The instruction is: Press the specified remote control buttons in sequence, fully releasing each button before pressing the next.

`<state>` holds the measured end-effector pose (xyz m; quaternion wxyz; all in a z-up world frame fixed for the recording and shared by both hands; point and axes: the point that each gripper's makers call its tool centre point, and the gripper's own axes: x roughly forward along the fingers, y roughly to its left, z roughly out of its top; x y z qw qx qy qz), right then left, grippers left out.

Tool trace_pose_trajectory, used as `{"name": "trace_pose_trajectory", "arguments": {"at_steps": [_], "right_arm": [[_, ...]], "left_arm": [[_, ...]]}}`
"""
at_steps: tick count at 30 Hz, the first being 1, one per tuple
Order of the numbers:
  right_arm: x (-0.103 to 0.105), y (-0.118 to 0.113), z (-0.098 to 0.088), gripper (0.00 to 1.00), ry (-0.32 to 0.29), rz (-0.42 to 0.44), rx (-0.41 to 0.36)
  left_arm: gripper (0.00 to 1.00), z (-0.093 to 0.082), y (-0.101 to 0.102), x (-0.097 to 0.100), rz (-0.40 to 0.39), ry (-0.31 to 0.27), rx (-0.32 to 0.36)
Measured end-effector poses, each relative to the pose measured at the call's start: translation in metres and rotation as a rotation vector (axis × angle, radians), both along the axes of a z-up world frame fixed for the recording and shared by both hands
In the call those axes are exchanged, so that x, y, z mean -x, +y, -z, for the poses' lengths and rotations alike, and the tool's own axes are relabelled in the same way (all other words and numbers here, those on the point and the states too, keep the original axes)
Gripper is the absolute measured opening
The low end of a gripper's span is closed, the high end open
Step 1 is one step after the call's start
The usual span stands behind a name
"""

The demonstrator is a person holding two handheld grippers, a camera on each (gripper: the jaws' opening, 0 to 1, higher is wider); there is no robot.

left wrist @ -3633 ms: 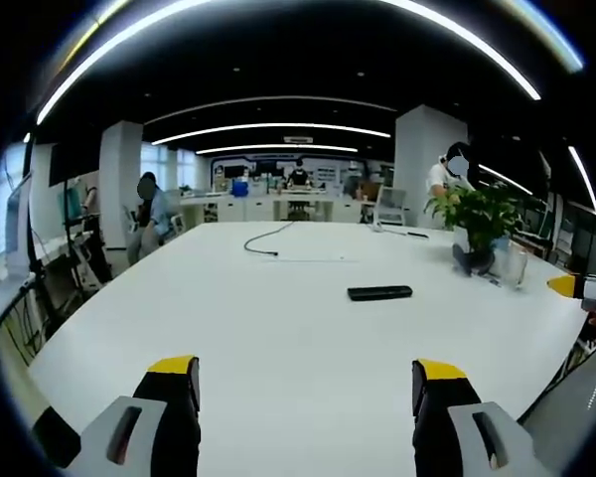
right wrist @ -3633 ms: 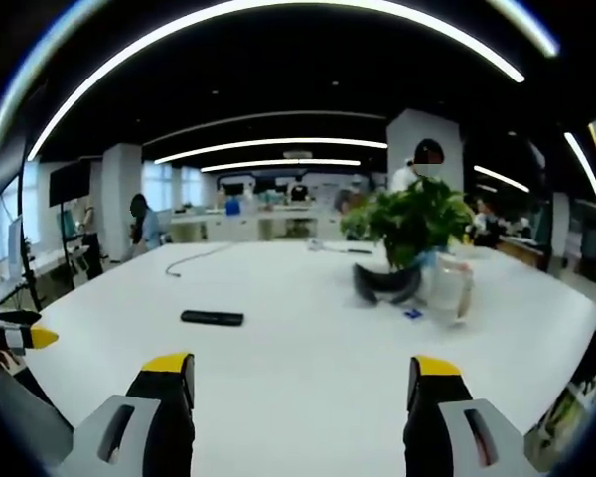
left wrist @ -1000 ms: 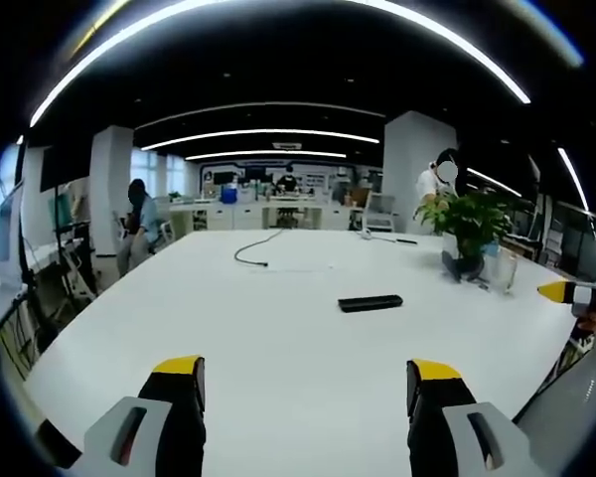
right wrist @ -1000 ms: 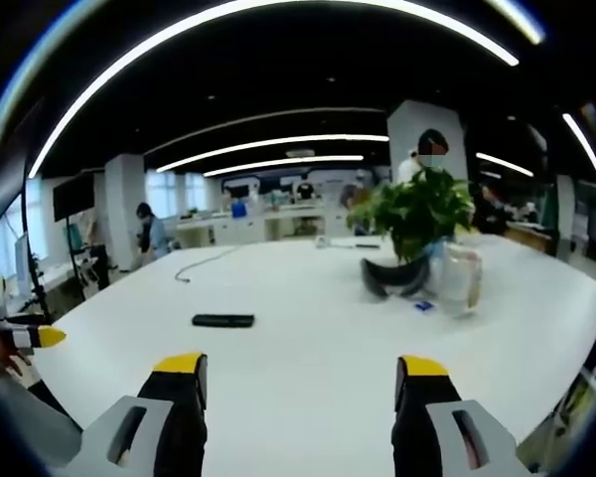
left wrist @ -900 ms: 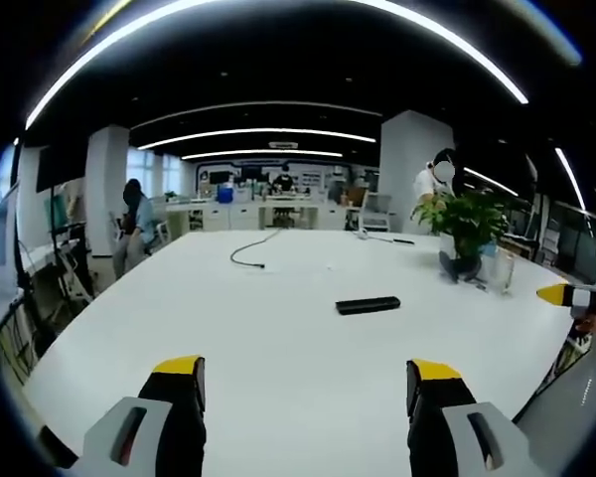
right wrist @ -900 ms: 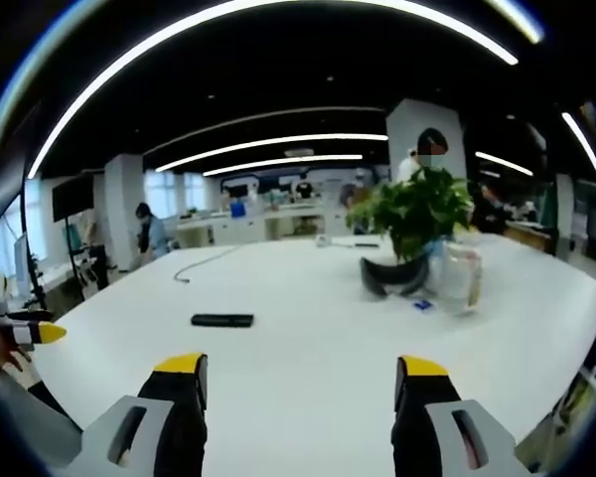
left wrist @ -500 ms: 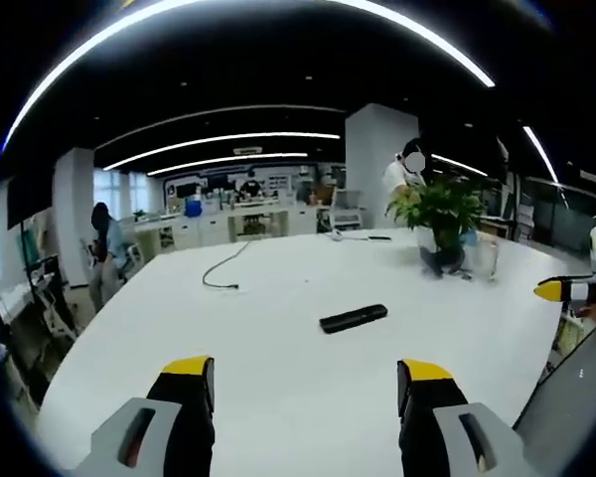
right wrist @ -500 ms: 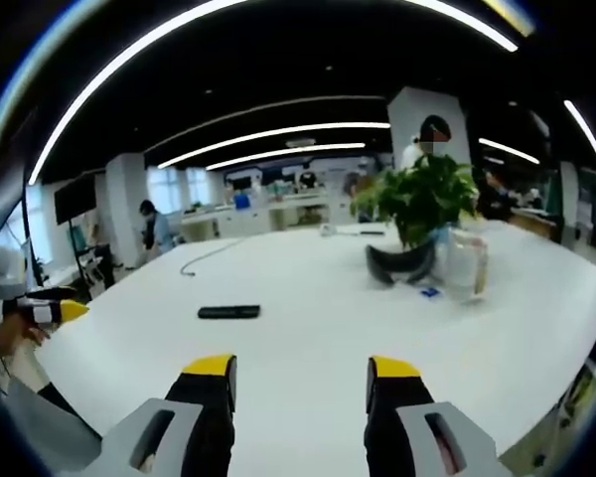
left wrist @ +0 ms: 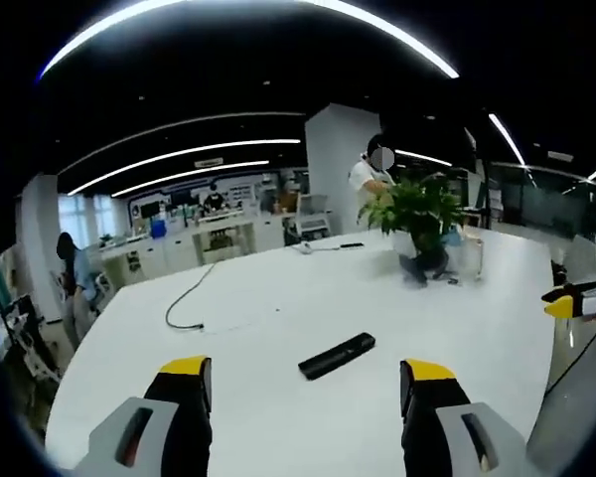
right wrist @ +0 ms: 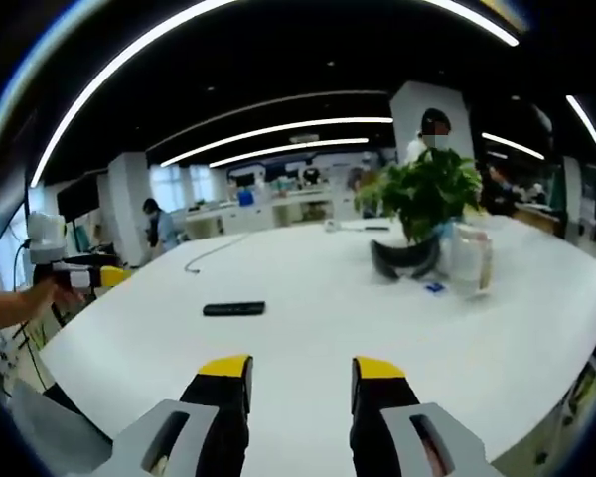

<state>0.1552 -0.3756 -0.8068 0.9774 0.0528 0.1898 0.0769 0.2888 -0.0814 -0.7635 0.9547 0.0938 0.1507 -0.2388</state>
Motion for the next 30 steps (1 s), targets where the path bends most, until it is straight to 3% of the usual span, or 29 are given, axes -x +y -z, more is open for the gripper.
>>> {"name": "trace_pose_trajectory", "arguments": {"at_steps": [14, 30], "right_arm": [[0.0, 0.002, 0.002, 0.38, 0.015, -0.007, 0.001], [-0.001, 0.003, 0.006, 0.38, 0.035, -0.009, 0.013]], "left_arm": [[0.93, 0.0, -0.028, -0.05, 0.103, 0.026, -0.028], [0.9, 0.027, -0.05, -0.094, 0.23, 0.104, -0.141]]}}
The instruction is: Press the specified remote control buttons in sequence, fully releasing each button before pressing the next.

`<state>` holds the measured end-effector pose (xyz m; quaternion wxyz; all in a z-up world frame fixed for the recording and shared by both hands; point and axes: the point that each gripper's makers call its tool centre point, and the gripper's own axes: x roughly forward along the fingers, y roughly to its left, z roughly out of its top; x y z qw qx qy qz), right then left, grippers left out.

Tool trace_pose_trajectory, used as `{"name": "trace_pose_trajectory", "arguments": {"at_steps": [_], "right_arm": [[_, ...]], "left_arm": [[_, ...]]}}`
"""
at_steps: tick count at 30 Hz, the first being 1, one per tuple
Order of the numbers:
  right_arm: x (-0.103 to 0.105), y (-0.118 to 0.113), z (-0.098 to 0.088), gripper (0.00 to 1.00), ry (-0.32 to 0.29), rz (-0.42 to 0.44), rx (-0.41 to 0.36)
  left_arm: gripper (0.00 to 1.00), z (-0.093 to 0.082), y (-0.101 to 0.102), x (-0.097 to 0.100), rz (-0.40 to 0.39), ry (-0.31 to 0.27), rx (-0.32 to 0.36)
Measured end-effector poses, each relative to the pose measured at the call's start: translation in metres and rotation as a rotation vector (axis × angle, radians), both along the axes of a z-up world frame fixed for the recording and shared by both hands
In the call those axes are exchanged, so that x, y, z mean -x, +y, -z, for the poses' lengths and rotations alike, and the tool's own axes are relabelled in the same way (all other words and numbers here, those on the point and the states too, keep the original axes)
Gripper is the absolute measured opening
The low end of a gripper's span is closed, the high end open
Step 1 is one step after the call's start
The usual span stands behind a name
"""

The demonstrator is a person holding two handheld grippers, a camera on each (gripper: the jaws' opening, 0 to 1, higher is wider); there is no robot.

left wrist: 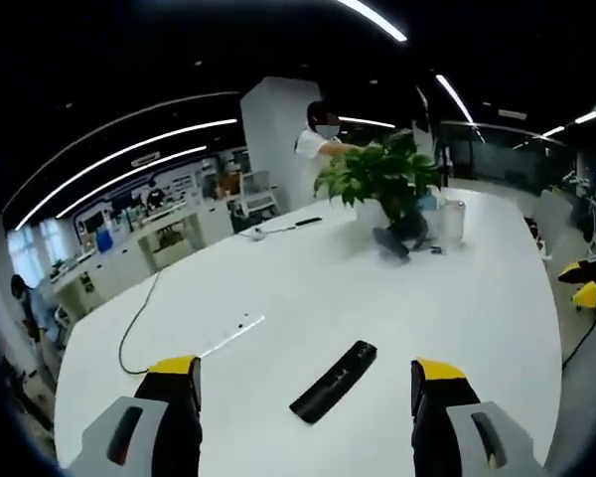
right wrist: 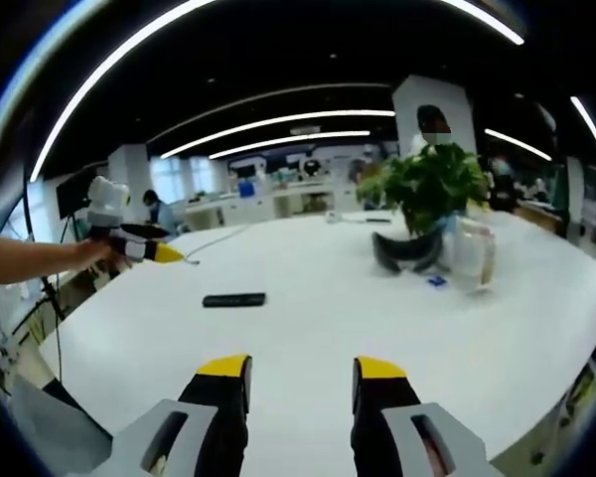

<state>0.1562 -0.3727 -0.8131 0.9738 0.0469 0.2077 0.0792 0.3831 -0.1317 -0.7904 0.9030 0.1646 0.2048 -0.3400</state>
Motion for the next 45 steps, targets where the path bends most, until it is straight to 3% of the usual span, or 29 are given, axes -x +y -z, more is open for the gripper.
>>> {"name": "trace_pose_trajectory", "arguments": {"at_steps": [4, 8, 17, 25, 29, 32, 38, 45], "right_arm": [[0.0, 0.001, 0.002, 0.38, 0.01, -0.002, 0.004], [-0.001, 0.002, 0.001, 0.41, 0.006, -0.007, 0.005], [-0.001, 0.003, 0.006, 0.4, 0.03, -0.011, 0.017], [-0.001, 0.003, 0.009, 0.4, 0.047, -0.013, 0.027], [-0.002, 0.003, 0.01, 0.39, 0.053, -0.014, 0.03], [-0.002, 0.002, 0.01, 0.39, 0.055, -0.012, 0.034], [-0.003, 0.003, 0.014, 0.39, 0.074, -0.02, 0.041], [-0.003, 0.005, 0.017, 0.39, 0.086, -0.026, 0.048]], "left_arm": [[0.9, 0.008, -0.007, -0.009, 0.034, 0.014, -0.021], [0.88, 0.019, -0.017, -0.012, 0.119, 0.038, -0.047], [0.66, 0.063, -0.014, -0.02, 0.243, 0.155, -0.243], [0.61, 0.105, -0.014, -0.025, 0.317, 0.284, -0.359], [0.58, 0.117, -0.014, -0.029, 0.349, 0.306, -0.404], [0.54, 0.128, -0.012, -0.033, 0.385, 0.318, -0.481], [0.54, 0.14, -0.013, -0.032, 0.412, 0.365, -0.515], [0.53, 0.155, -0.003, -0.032, 0.511, 0.375, -0.667]]}}
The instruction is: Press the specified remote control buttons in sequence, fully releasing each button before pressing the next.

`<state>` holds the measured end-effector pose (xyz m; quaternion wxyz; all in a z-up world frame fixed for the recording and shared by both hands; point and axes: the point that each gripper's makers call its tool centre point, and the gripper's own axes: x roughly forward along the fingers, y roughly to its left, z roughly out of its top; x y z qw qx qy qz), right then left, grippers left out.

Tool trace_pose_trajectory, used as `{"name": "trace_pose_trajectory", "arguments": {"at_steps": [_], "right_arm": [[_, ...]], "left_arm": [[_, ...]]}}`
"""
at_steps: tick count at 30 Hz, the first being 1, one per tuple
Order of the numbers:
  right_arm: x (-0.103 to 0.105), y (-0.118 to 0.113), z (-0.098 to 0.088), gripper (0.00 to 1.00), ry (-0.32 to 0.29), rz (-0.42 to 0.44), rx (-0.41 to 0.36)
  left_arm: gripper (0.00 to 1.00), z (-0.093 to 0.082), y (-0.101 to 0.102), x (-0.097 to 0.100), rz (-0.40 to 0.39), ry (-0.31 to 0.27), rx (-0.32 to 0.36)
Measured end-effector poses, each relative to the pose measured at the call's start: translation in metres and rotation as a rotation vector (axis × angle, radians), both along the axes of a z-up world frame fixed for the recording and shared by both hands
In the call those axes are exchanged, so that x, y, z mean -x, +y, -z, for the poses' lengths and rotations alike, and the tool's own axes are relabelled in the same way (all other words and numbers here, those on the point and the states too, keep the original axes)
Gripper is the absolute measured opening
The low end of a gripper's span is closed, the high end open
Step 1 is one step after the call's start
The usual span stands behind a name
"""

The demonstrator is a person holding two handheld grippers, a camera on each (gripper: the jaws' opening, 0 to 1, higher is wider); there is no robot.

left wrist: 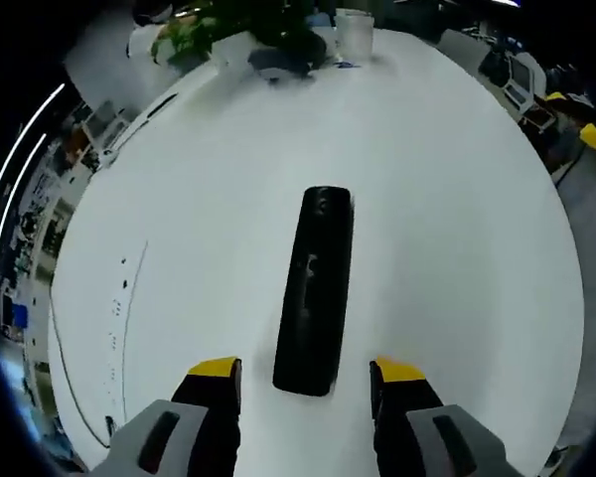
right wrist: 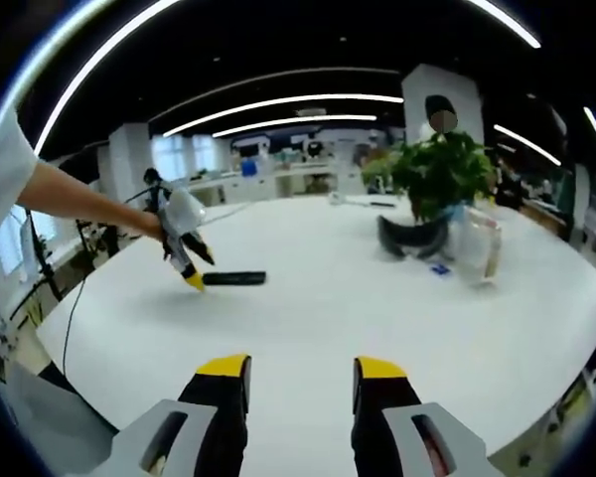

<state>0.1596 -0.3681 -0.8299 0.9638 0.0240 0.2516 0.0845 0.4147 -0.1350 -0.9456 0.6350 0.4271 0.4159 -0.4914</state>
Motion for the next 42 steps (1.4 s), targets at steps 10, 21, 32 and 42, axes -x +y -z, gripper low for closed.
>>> {"name": "trace_pose_trajectory", "arguments": {"at_steps": [10, 21, 32, 42], "right_arm": [[0.0, -0.001, 0.001, 0.38, 0.001, 0.004, 0.0], [0.001, 0.0, -0.002, 0.38, -0.01, 0.003, -0.003], [0.001, 0.0, -0.002, 0.37, -0.012, 0.002, -0.003], [0.002, 0.0, -0.003, 0.36, -0.017, 0.001, -0.007]], "left_arm": [[0.4, 0.004, 0.0, 0.006, -0.034, 0.144, -0.03], [0.24, 0.003, -0.002, 0.009, -0.078, 0.126, -0.026], [0.23, 0.003, -0.002, 0.018, -0.107, 0.097, -0.034], [0.23, 0.004, -0.009, 0.04, -0.059, 0.098, -0.098]]}}
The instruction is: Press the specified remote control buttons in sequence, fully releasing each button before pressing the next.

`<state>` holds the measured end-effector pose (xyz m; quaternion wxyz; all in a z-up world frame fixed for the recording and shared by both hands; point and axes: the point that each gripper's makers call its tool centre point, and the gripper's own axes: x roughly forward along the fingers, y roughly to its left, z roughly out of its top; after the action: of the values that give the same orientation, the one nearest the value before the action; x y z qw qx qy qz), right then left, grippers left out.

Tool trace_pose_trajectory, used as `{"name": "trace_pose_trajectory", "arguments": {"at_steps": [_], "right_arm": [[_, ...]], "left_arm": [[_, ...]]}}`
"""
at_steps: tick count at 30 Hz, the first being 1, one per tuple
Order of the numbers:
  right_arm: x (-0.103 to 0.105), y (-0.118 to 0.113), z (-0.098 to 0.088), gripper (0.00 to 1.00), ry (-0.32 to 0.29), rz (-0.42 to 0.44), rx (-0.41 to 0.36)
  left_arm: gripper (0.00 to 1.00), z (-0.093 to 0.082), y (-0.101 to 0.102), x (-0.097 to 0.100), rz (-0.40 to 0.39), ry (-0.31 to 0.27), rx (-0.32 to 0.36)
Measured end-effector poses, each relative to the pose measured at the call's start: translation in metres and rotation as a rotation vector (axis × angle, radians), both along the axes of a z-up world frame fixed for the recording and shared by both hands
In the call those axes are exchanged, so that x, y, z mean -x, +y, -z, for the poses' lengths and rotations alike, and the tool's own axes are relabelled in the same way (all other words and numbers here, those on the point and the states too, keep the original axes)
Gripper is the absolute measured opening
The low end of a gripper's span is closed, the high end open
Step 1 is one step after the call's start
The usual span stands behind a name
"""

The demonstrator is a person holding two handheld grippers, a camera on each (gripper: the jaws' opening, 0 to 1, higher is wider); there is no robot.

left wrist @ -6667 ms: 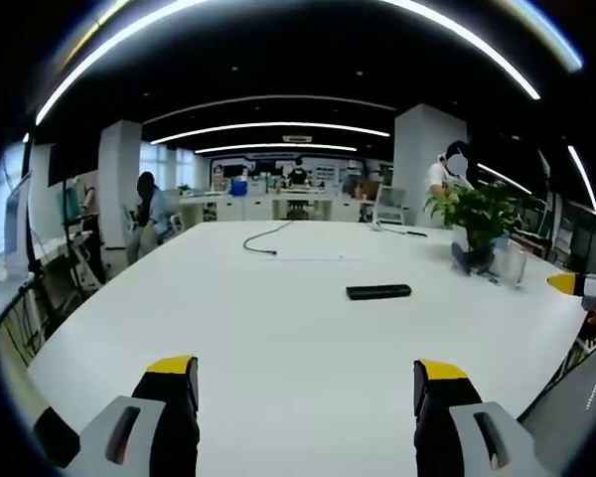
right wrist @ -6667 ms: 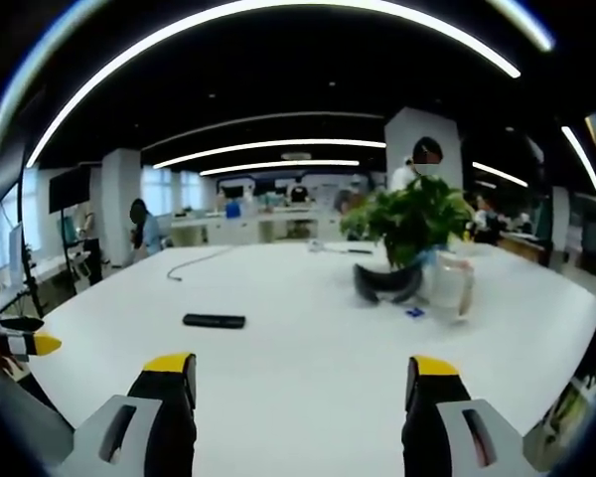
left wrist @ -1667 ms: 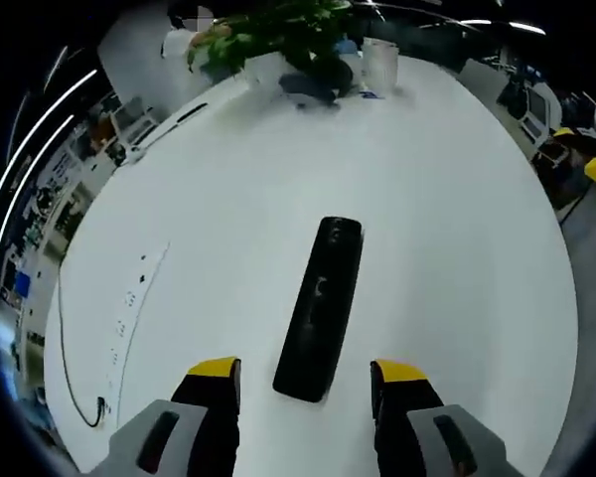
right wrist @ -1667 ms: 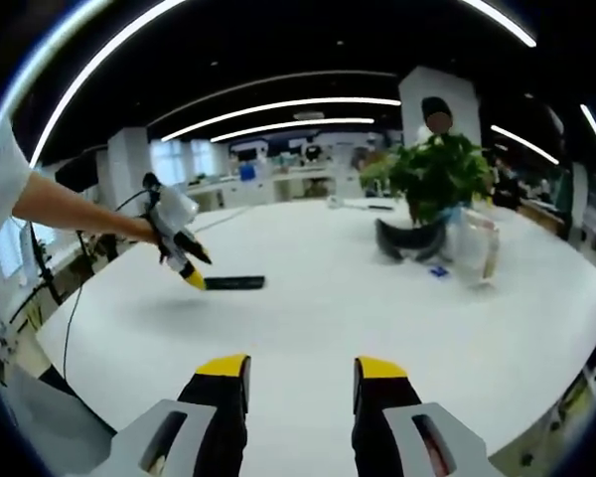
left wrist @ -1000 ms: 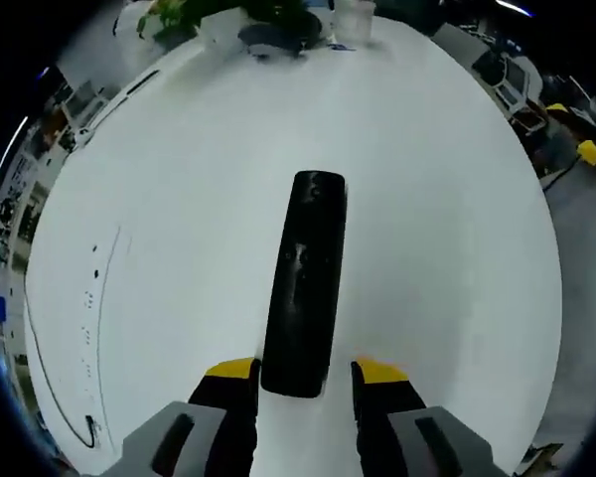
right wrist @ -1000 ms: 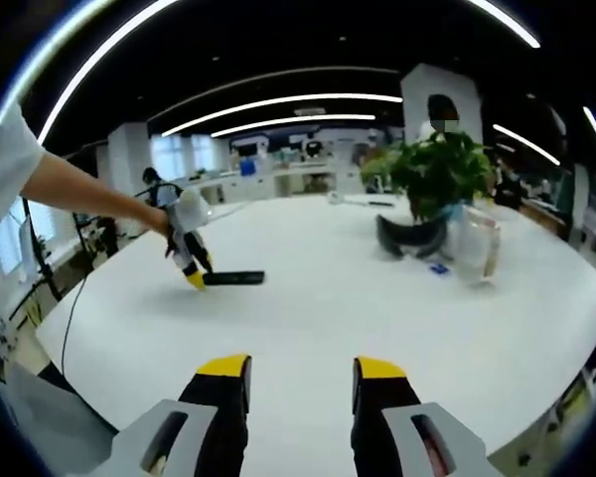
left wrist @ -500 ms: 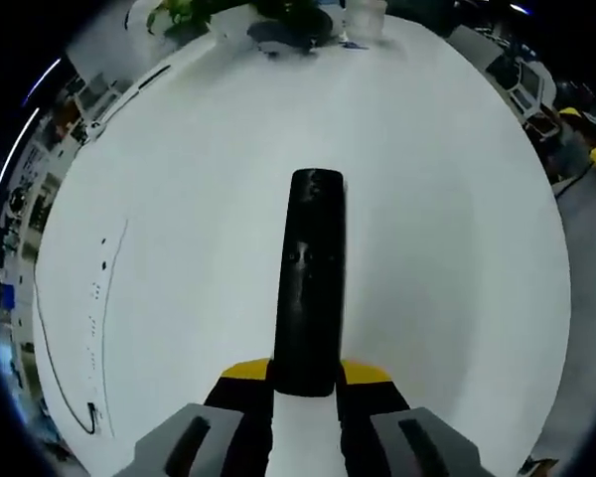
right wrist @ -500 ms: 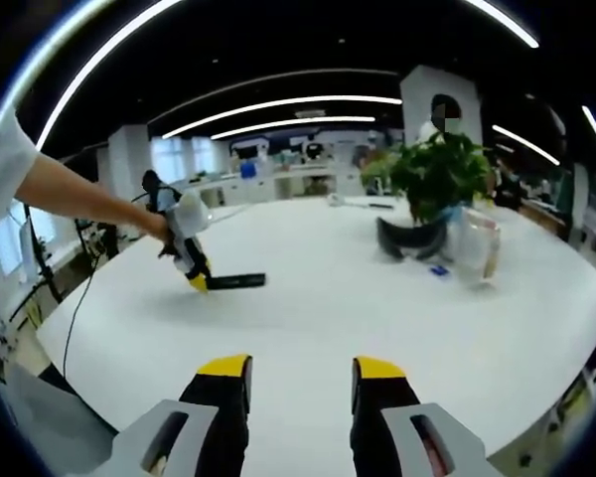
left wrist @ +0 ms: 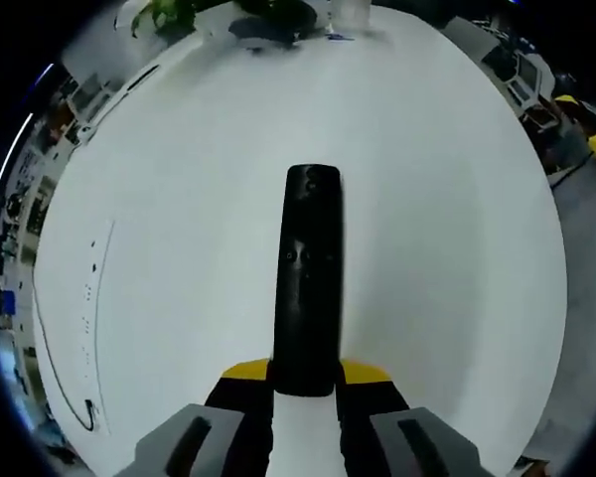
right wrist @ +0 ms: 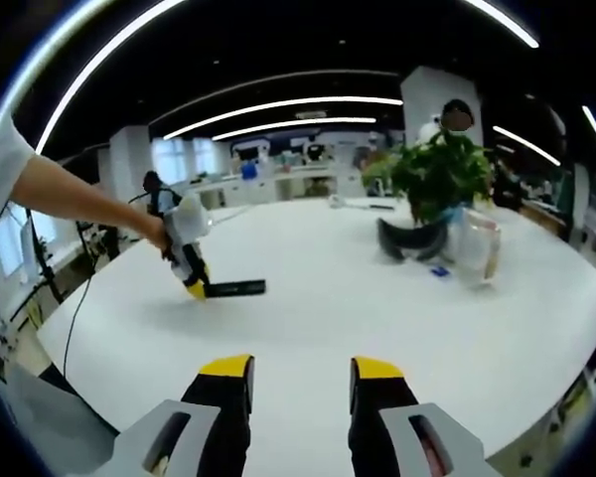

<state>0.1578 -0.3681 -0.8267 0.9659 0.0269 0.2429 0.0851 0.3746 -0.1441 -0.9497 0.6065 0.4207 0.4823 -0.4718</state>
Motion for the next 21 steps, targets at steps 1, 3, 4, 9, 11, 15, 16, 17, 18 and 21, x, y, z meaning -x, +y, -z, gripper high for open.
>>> {"name": "trace_pose_trajectory", "arguments": {"at_steps": [1, 3, 4, 9, 11, 15, 16, 17, 18, 21], "right_arm": [[0.0, 0.0, 0.0, 0.36, 0.0, 0.001, 0.0], [0.0, 0.0, 0.0, 0.36, 0.001, 0.002, -0.001], [0.0, 0.0, -0.001, 0.36, -0.001, 0.003, -0.004], [0.001, -0.001, -0.002, 0.35, -0.006, 0.002, -0.006], [0.001, -0.001, -0.003, 0.35, -0.011, 0.003, -0.007], [0.001, -0.001, -0.004, 0.35, -0.016, 0.006, -0.013], [0.001, -0.002, -0.004, 0.35, -0.018, 0.007, -0.014], [0.001, -0.002, -0.005, 0.35, -0.019, 0.008, -0.015], [0.002, -0.002, -0.005, 0.35, -0.019, 0.008, -0.015], [0.002, -0.002, -0.006, 0.35, -0.025, 0.008, -0.021]], "left_arm": [[0.23, 0.0, -0.001, 0.002, 0.002, 0.0, -0.006], [0.23, 0.0, -0.001, 0.005, 0.004, 0.006, -0.012], [0.23, 0.0, -0.001, 0.008, 0.006, 0.012, -0.013], [0.23, 0.0, -0.002, 0.018, 0.021, 0.017, -0.021], [0.23, 0.001, -0.001, 0.019, 0.022, 0.019, -0.023], [0.23, 0.002, -0.002, 0.022, 0.018, 0.02, -0.02], [0.23, 0.001, -0.002, 0.025, 0.017, 0.02, -0.02], [0.23, 0.002, -0.002, 0.027, 0.015, 0.019, -0.021], [0.23, 0.002, -0.001, 0.026, 0.015, 0.018, -0.021], [0.23, 0.002, -0.001, 0.031, 0.014, 0.016, -0.023]]}}
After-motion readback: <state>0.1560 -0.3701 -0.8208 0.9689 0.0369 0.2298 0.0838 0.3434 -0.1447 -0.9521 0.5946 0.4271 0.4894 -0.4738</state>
